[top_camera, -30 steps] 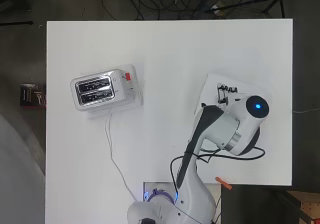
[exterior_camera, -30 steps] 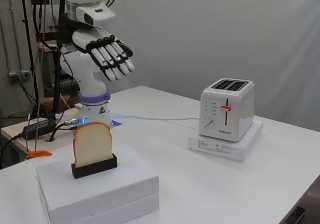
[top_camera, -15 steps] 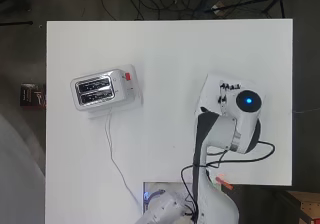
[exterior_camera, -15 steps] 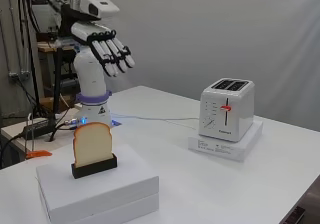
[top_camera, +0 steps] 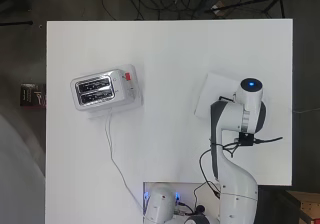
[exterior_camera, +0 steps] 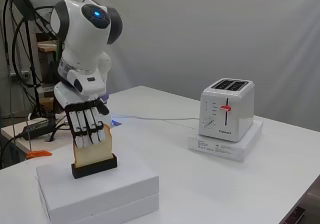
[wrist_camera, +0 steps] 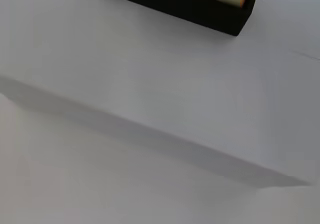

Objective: Teleoperate dual arm-hand system to toast a bread

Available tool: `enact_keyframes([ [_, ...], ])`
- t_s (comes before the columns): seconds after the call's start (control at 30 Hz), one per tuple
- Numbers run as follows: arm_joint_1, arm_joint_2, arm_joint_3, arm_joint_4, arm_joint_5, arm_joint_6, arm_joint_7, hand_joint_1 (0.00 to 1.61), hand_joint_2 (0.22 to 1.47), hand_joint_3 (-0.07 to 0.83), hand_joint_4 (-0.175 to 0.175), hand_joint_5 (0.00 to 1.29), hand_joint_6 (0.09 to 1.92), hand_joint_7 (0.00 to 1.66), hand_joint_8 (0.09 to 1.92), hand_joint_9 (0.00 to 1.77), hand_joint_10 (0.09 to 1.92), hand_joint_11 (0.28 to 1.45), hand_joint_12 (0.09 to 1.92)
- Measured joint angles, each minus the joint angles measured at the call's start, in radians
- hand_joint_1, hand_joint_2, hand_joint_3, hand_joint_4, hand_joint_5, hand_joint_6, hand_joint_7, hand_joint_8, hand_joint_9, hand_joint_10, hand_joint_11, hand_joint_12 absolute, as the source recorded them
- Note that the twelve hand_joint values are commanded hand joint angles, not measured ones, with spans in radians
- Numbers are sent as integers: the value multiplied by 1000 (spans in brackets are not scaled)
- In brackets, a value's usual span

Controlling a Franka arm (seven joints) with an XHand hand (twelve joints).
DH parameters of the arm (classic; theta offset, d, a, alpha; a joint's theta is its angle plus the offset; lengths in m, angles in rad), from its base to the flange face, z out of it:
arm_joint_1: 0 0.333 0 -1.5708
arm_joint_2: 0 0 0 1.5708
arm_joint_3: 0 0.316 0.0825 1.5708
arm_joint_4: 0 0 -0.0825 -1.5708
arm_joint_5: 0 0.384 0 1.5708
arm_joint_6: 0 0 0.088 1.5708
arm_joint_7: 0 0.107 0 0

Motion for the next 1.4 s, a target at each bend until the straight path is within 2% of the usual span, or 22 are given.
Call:
enact_keyframes([
  [0.1,-12,-21,-13,-13,0,3,-7,293,980,19,17,327,87,422,87,601,87,552,87],
  [0.17,-19,-39,-23,-13,-7,8,-23,361,1015,14,14,381,87,457,87,630,87,556,87],
  [0.2,-26,-44,-23,-15,-12,11,-28,726,1062,9,-54,560,476,607,342,771,364,633,87],
  [0.23,-41,-48,-13,-23,-21,15,-30,1018,1085,5,-109,679,792,780,564,903,668,693,213],
  [0.27,-63,-52,5,-37,-30,24,-31,1142,1099,-3,-98,768,960,948,653,1061,673,716,466],
  [0.3,-92,-61,29,-53,-39,40,-28,1196,1105,3,-93,808,1055,1051,703,1189,566,690,701],
  [0.33,-128,-75,56,-71,-48,61,-21,1219,1111,4,-94,820,1111,1106,730,1282,429,660,850],
  [0.4,-210,-105,108,-101,-65,103,3,1233,1122,-1,-101,816,1168,1141,756,1384,233,625,971],
  [0.5,-279,-114,135,-116,-78,119,37,1237,1130,0,-118,797,1200,1143,779,1440,100,622,1048],
  [0.73,-239,-106,271,-76,-18,105,62,1248,1138,1,-172,766,1201,1138,835,1511,87,661,1203],
  [0.83,-250,-102,372,-52,29,91,54,1237,1168,2,-175,713,1215,1066,1002,1516,87,651,1190],
  [0.9,-264,-111,433,-49,70,90,37,1229,1186,1,-175,688,1243,1021,1090,1479,87,622,1093],
  [0.97,-274,-125,476,-34,152,86,9,1225,1194,1,-175,685,1251,997,1136,1444,87,618,951],
  [1.03,-258,-133,484,-15,254,66,-10,1224,1195,0,-175,692,1243,987,1161,1441,87,632,884],
  [1.17,-111,-130,439,78,389,-20,-4,1217,1206,1,-175,655,1312,980,1156,1454,87,662,828],
  [1.4,401,-155,293,310,476,-192,114,1218,1202,-1,-173,648,1358,998,1091,1452,128,657,1034],
])
